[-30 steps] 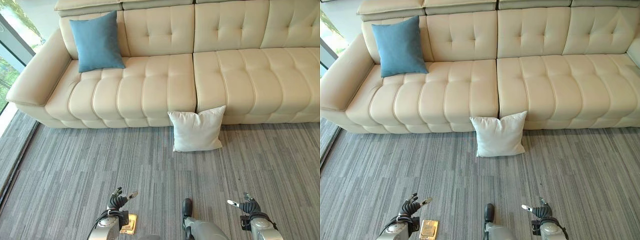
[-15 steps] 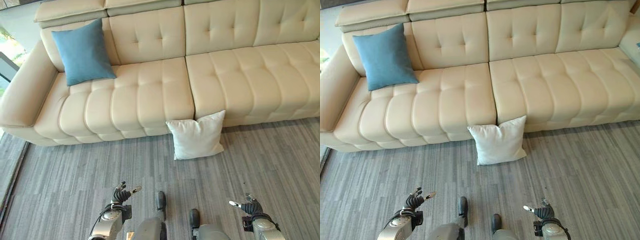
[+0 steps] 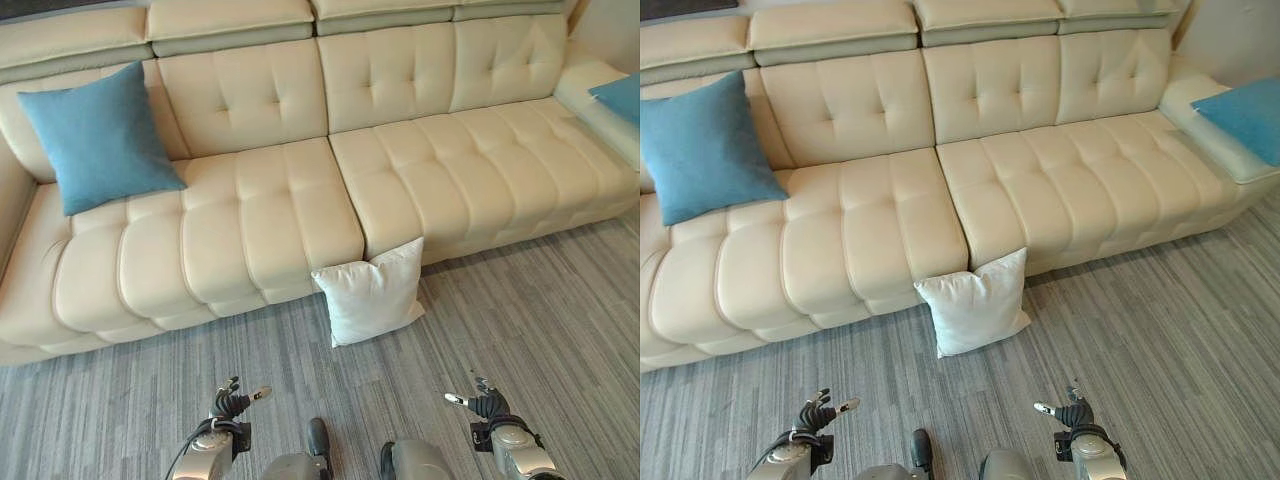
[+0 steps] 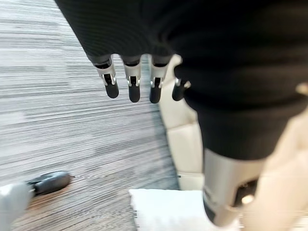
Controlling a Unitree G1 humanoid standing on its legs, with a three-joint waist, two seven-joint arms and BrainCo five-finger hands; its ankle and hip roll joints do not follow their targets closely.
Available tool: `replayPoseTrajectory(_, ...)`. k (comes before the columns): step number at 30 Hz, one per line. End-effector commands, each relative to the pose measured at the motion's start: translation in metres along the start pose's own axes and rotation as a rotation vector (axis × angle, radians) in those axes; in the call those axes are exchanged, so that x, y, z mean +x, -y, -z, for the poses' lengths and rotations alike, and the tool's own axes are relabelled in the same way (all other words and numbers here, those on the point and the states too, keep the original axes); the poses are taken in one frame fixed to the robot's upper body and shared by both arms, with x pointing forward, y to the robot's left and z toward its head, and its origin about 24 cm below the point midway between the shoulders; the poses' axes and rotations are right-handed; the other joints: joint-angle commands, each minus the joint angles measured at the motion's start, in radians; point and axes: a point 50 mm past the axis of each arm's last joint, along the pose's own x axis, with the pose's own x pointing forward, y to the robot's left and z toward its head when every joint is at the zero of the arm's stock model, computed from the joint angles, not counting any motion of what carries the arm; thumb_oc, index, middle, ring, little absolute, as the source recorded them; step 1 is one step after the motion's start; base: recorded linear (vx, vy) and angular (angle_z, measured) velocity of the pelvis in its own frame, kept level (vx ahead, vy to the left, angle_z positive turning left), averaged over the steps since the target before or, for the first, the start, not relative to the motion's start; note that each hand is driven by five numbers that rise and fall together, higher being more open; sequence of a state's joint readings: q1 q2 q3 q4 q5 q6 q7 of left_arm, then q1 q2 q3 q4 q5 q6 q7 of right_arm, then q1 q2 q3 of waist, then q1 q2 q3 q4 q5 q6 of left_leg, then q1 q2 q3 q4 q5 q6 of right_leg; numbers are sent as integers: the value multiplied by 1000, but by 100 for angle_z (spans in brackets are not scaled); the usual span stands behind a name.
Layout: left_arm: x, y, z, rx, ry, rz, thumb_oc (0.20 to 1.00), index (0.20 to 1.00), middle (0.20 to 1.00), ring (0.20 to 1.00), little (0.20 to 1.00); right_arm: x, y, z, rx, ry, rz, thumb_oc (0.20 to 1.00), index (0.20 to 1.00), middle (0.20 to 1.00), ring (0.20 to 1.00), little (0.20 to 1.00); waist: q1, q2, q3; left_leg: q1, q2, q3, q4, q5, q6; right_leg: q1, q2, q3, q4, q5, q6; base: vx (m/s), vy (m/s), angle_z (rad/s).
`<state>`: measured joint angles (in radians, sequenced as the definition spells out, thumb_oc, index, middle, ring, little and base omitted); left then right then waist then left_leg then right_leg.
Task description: Pick up all the scattered cushions and arrange them neatly on the sofa.
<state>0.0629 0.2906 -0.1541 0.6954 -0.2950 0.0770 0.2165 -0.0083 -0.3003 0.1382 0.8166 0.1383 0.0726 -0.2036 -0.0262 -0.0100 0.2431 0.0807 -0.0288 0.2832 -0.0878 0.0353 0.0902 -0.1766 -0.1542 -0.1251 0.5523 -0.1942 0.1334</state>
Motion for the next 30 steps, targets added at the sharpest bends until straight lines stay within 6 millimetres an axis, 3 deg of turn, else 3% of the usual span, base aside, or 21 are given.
replayPoseTrajectory(1,0,-1,-5,-26,34,-9,1000,1000,1000,1000,1000,3,12,-8,-15,27,35,1000,1000,1000,1000,1000,10,42,14,11,12,-82,1,-84,-65,58,41,-49,-254,109,-32,157,-82,-64)
replayPoseTrajectory(3,1,-1,-9,-31,43,-8,1000,1000,1000,1000,1000,3,12,-9,-5,29,41,1000,1000,1000,1000,1000,5,38,24,24,16,-72,1,-94,-74,41,59,-32,-396,160,-23,238,-169,-78)
replayPoseTrajectory(4,1,-1,-13,-30,54,-10,1000,1000,1000,1000,1000,2,13,-3,-5,6,44,1000,1000,1000,1000,1000,0,26,25,44,15,-60,1,-108,-89,9,75,-14,-546,226,-3,254,-183,-74)
replayPoseTrajectory(7,1,-2,-14,-26,63,-10,1000,1000,1000,1000,1000,0,14,4,-11,-16,47,1000,1000,1000,1000,1000,-16,23,23,74,24,-64,1,-123,-102,6,83,5,-572,240,3,305,-201,-24)
replayPoseTrajectory(11,1,12,-17,-58,69,28,1000,1000,1000,1000,1000,0,20,10,-3,-33,64,1000,1000,1000,1000,1000,-34,38,0,104,47,-96,19,-118,-117,55,100,-9,-561,208,-38,385,-285,31)
replayPoseTrajectory(13,2,18,-19,-101,66,37,1000,1000,1000,1000,1000,0,27,9,24,-26,84,1000,1000,1000,1000,1000,-42,42,0,43,76,-108,184,-80,-142,79,106,-26,-547,168,-74,278,-312,8)
replayPoseTrajectory(16,3,23,-21,-114,62,51,1000,1000,1000,1000,1000,2,33,4,24,-5,100,1000,1000,1000,1000,1000,-32,33,28,-74,70,-159,436,-10,-162,143,111,-35,-553,131,-121,211,-264,43)
replayPoseTrajectory(19,4,23,-21,-135,60,45,1000,1000,1000,1000,1000,1,36,0,15,12,104,1000,1000,1000,1000,1000,-17,16,47,-153,55,-180,547,-10,-156,184,109,-48,-555,99,-140,222,-202,3)
replayPoseTrajectory(20,3,22,-20,-143,57,44,1000,1000,1000,1000,1000,2,37,1,8,6,105,1000,1000,1000,1000,1000,-12,12,50,-183,44,-186,533,-26,-151,194,105,-47,-557,95,-141,194,-99,12)
replayPoseTrajectory(23,1,21,-12,-155,30,39,1000,1000,1000,1000,1000,1,36,4,-5,-2,99,1000,1000,1000,1000,1000,-6,0,46,-195,35,-179,313,-69,-127,231,100,-59,-567,70,-131,282,-54,31)
replayPoseTrajectory(27,-1,21,-2,-129,-3,39,1000,1000,1000,1000,1000,-2,32,11,-22,-18,89,1000,1000,1000,1000,1000,-6,12,28,-216,43,-216,52,79,-156,271,118,-81,-581,53,-130,303,33,19)
replayPoseTrajectory(30,-2,14,7,-131,-34,15,1000,1000,1000,1000,1000,-2,26,12,-51,-23,60,1000,1000,1000,1000,1000,0,3,3,-182,28,-227,37,52,-143,313,113,-61,-591,38,-113,423,169,-1)
